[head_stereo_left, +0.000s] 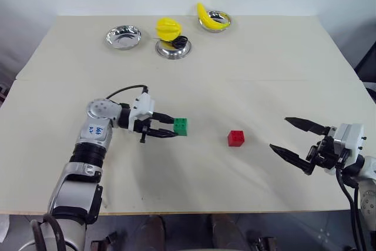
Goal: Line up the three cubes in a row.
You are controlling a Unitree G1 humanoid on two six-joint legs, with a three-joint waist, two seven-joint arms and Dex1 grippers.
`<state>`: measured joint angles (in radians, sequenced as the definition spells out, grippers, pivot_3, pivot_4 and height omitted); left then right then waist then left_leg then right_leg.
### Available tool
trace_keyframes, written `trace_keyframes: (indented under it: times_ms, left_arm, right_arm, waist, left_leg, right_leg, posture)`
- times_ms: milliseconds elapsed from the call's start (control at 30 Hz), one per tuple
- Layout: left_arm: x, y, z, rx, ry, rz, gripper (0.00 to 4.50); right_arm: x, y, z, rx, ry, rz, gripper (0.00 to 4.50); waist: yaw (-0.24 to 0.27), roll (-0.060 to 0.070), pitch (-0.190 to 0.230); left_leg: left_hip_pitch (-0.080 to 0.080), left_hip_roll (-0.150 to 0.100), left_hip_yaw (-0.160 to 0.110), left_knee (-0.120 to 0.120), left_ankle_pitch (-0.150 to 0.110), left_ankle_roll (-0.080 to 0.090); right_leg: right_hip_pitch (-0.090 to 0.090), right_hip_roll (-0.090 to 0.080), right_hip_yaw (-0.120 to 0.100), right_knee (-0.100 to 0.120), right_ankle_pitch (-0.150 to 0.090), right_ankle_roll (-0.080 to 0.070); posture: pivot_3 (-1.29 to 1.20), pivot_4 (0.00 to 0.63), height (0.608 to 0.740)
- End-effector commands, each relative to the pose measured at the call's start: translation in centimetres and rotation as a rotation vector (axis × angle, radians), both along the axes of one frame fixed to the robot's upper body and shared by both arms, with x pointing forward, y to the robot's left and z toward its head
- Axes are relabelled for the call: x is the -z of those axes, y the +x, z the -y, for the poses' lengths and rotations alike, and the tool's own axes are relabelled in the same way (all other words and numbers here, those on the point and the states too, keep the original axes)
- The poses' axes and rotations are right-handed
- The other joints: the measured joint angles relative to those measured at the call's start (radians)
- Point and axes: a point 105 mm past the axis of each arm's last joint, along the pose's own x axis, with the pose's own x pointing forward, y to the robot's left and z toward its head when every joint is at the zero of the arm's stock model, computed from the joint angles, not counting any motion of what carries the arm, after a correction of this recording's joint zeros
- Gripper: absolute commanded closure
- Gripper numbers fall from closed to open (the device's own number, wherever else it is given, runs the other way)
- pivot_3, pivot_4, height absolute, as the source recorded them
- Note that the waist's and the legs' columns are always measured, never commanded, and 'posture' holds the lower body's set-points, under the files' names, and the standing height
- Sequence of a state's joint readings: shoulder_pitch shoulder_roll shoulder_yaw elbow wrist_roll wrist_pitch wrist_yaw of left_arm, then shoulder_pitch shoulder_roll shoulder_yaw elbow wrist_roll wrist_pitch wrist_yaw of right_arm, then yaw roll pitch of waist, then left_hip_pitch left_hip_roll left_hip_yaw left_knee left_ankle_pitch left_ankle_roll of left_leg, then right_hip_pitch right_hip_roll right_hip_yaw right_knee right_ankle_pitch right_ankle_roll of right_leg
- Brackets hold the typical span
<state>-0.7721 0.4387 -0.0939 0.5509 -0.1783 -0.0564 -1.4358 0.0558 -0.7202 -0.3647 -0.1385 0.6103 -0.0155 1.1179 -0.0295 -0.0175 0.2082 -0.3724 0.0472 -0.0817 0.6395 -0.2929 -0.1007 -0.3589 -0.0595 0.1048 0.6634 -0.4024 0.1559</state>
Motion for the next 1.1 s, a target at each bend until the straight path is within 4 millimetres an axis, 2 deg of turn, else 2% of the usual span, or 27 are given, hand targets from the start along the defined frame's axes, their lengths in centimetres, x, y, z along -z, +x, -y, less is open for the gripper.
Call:
trace_keyframes:
  times_ms: [33,133,400,667,933,1100]
  left_arm:
    - [0.4,0.4,1.5,-0.026,0.011,0.023,3.04]
    - [0.5,1.1,2.3,-0.053,0.008,0.021,3.04]
    - [1.3,0.7,3.3,0.009,0.048,0.01,3.04]
    - [2.2,0.4,2.7,0.028,0.122,-0.003,3.04]
    - [2.6,1.1,1.6,-0.058,0.16,-0.013,3.04]
    - [2.6,0.4,1.6,-0.019,0.154,-0.028,3.04]
  right_arm:
    - [-1.0,-0.5,-0.5,-0.013,0.009,0.045,0.0]
    - [-1.0,-0.5,-0.7,-0.013,0.019,0.045,0.0]
    - [-1.0,-0.6,-1.0,-0.009,0.032,0.044,0.0]
    - [-0.9,-0.7,-1.2,-0.009,0.037,0.038,0.0]
    - [-0.9,-0.5,-1.6,-0.011,0.044,0.039,0.0]
    - [-0.9,-0.3,-1.8,-0.016,0.05,0.041,0.0]
  waist:
    - [0.002,0.0,0.0]
    - [0.003,0.0,0.0]
    - [0.004,0.0,0.0]
    - [0.004,0.0,0.0]
    - [0.004,0.0,0.0]
    - [0.002,0.0,0.0]
  left_leg:
    - [0.0,0.0,0.0,0.003,-0.001,0.002]
    - [-0.002,-0.001,0.0,0.006,-0.002,0.004]
    - [-0.003,-0.001,0.0,0.006,-0.002,0.004]
    - [-0.002,-0.001,0.0,0.006,-0.002,0.004]
    - [-0.002,-0.001,0.0,0.006,-0.002,0.004]
    - [-0.002,-0.001,0.0,0.007,-0.002,0.004]
  right_leg:
    - [0.001,0.0,0.0,0.0,0.0,0.0]
    - [0.001,0.0,0.0,-0.002,0.001,0.003]
    - [0.001,0.0,0.001,-0.002,0.002,0.003]
    - [0.001,0.0,0.001,-0.002,0.002,0.003]
    - [0.002,0.0,0.001,-0.002,0.002,0.003]
    - [0.001,0.0,0.001,-0.002,0.002,0.003]
  posture:
    - [0.0,0.15,0.74]
    - [0.0,0.15,0.74]
    - [0.0,0.15,0.74]
    - [0.0,0.15,0.74]
    - [0.0,0.15,0.74]
    - [0.0,0.15,0.74]
